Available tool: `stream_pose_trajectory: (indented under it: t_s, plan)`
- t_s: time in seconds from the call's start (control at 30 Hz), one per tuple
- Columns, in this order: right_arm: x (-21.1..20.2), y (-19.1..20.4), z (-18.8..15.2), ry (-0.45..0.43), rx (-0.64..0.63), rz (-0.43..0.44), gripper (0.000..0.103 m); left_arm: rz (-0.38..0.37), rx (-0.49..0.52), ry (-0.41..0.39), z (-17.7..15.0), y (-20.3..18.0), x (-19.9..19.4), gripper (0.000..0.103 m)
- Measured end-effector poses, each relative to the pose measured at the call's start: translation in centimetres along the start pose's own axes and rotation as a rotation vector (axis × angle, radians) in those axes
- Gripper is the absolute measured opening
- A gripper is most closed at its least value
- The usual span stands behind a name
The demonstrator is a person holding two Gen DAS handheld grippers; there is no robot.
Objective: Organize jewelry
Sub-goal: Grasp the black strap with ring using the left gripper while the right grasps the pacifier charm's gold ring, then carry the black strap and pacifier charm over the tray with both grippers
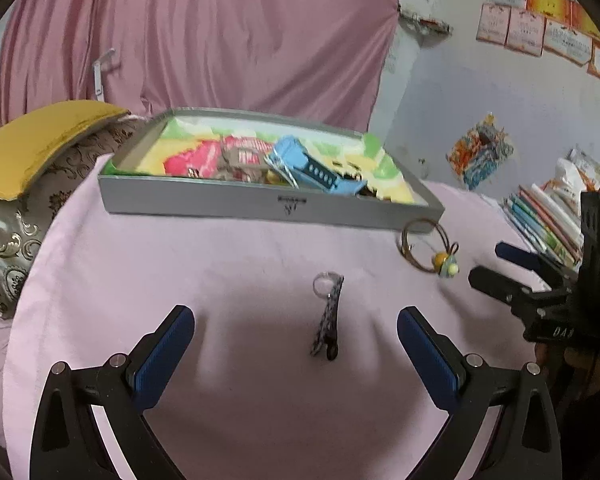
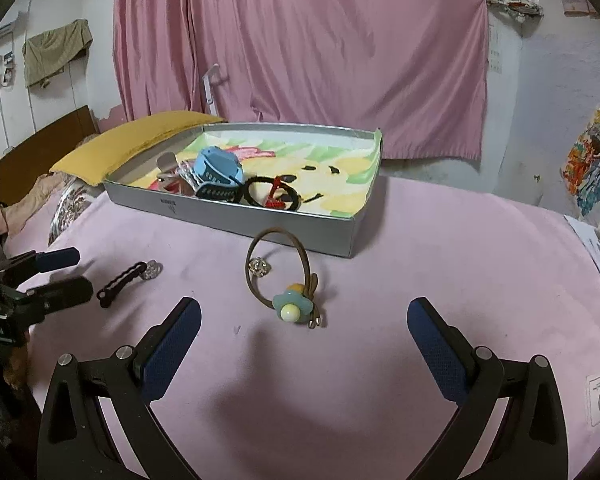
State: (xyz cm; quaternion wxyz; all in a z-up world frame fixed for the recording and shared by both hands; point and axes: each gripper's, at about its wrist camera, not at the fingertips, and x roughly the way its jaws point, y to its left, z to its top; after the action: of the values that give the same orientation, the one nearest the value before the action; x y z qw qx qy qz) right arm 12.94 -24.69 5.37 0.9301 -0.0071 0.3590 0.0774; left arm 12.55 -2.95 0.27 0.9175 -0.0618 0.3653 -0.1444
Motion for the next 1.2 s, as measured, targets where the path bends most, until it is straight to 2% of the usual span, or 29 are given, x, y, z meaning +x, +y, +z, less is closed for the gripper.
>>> stream_pose_trajectory:
  t_s: [0.27, 0.37, 0.43, 0.5, 0.67, 0.7, 0.77, 0.9, 1.13, 1.2]
  plan:
    - [0.9, -0.3, 0.3, 0.032, 0.007, 0.007, 0.101, -0.025, 0.005, 0.035, -0.1, -0.1, 0.5, 0.102]
    - [1.7, 0.2, 0.5, 0.062, -0.016, 0.012, 0.092, -0.040, 0.013, 0.042, -0.1, -0.4, 0.6, 0.098]
    - [2.4, 0.6, 0.6, 0.086, -0.033, 0.023, 0.082, -0.054, 0.018, 0.061, -0.2, -0.6, 0.9, 0.088]
    - [2.8, 0.8, 0.8, 0.097, -0.043, 0.030, 0.079, -0.075, 0.027, 0.089, -0.3, -0.9, 1.2, 0.079]
    - [3.8, 1.1, 1.0, 0.150, -0.050, 0.074, 0.062, -0.078, 0.061, 0.099, -0.4, -1.5, 1.3, 0.068]
    - [4.0, 1.1, 1.0, 0.160, -0.052, 0.081, 0.056, -0.079, 0.066, 0.102, -0.3, -1.6, 1.3, 0.064]
    - [4.4, 1.3, 1.1, 0.183, -0.054, 0.097, 0.052, -0.079, 0.077, 0.107, -0.3, -1.8, 1.4, 0.057]
    - [4.8, 1.5, 1.5, 0.185, -0.070, 0.101, 0.038, -0.048, 0.124, 0.122, -0.3, -2.5, 1.6, 0.045]
    - [4.9, 1.7, 1.5, 0.186, -0.085, 0.101, 0.024, -0.016, 0.153, 0.140, -0.2, -2.7, 1.6, 0.026]
    - [4.8, 1.6, 1.5, 0.186, -0.089, 0.103, 0.023, -0.007, 0.156, 0.141, -0.1, -2.6, 1.6, 0.021]
